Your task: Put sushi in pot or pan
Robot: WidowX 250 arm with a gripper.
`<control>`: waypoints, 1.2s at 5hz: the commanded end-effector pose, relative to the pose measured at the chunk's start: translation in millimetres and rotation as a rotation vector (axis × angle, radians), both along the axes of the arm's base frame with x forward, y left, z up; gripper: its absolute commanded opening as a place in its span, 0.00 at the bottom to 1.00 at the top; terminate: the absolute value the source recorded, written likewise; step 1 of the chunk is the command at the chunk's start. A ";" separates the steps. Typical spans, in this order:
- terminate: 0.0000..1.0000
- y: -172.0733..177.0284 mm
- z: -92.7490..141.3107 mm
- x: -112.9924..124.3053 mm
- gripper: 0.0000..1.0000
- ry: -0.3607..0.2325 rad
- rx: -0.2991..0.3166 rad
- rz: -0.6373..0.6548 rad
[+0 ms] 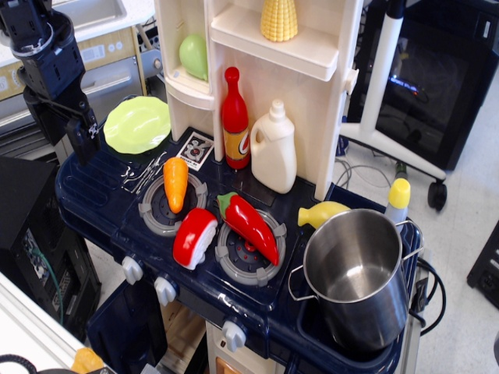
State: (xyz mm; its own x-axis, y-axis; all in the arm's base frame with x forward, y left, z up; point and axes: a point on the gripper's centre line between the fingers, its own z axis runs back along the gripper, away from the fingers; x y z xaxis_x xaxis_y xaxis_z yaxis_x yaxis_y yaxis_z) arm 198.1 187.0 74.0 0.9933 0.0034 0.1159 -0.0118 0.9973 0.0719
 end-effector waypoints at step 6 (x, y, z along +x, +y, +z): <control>0.00 -153.9 -1.3 22.8 1.00 -0.046 0.023 0.129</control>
